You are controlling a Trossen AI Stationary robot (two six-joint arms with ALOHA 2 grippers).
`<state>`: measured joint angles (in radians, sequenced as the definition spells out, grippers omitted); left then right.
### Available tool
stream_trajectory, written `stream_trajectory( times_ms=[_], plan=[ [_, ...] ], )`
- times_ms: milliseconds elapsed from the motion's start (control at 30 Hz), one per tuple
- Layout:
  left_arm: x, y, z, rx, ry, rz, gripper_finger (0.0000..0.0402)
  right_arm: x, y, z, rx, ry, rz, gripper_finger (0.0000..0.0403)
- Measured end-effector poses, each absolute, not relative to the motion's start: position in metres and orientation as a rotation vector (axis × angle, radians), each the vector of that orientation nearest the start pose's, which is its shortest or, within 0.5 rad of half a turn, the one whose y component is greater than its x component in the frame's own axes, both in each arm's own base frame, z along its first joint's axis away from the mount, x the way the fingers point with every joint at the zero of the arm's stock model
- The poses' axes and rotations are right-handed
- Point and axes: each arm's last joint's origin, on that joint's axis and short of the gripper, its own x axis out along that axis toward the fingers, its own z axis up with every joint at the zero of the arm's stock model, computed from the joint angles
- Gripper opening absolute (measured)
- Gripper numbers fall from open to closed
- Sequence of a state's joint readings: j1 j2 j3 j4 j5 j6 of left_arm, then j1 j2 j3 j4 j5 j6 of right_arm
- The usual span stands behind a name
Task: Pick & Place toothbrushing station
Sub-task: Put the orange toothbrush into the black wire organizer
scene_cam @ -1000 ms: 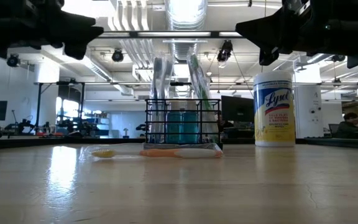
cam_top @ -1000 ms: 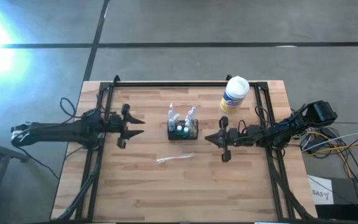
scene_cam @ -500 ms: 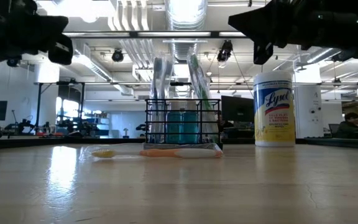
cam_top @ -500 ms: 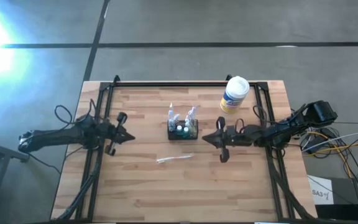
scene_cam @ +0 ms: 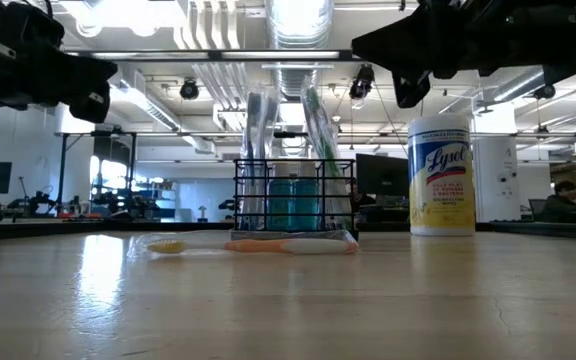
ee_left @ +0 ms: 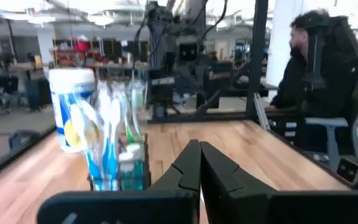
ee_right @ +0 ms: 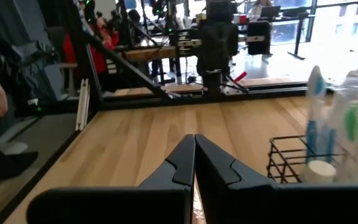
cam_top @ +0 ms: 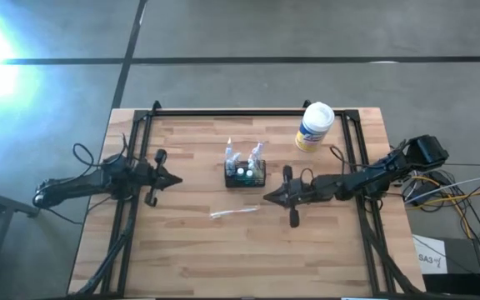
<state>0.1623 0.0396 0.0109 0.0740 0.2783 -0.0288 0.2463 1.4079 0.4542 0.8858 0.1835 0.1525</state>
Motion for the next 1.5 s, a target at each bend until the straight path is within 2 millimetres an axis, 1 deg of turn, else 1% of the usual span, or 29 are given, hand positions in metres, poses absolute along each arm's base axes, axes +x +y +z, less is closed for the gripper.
stream_trajectory(
  times_ms=[200, 567, 767, 900, 1033, 1133, 1233, 1300, 1367, 1500],
  plan=[
    [0.098, 0.008, 0.169, -0.04, -0.023, -0.115, 0.0009, 0.273, 0.065, 0.187, 0.123, 0.101, 0.059, 0.0008],
    [0.098, 0.008, 0.169, -0.128, -0.013, -0.128, 0.0011, 0.314, 0.075, 0.185, 0.116, 0.106, 0.057, 0.0008],
    [0.098, 0.009, 0.169, -0.111, -0.013, -0.097, 0.001, 0.326, 0.078, 0.179, 0.071, 0.119, 0.059, 0.0008],
    [0.098, 0.009, 0.169, -0.109, -0.018, -0.088, 0.0004, 0.325, 0.078, 0.18, 0.063, 0.109, 0.06, 0.0008],
    [0.098, 0.009, 0.17, -0.101, -0.019, -0.085, 0.0013, 0.321, 0.078, 0.182, 0.063, 0.106, 0.066, 0.0008],
    [0.098, 0.009, 0.17, -0.101, -0.019, -0.082, 0.0014, 0.314, 0.081, 0.184, 0.031, 0.08, 0.097, 0.0008],
    [0.098, 0.009, 0.17, -0.102, -0.02, -0.081, 0.0007, 0.3, 0.085, 0.187, -0.004, -0.05, 0.189, 0.0008],
    [0.098, 0.009, 0.17, -0.106, -0.02, -0.082, 0.0004, 0.29, 0.085, 0.189, 0.003, -0.144, 0.222, 0.0008],
    [0.098, 0.009, 0.17, -0.111, -0.018, -0.081, 0.0005, 0.282, 0.083, 0.184, 0.025, -0.157, 0.222, 0.0008],
    [0.098, 0.009, 0.17, -0.154, -0.015, -0.074, 0.0015, 0.274, 0.08, 0.172, 0.073, -0.106, 0.213, 0.0008]
  ],
)
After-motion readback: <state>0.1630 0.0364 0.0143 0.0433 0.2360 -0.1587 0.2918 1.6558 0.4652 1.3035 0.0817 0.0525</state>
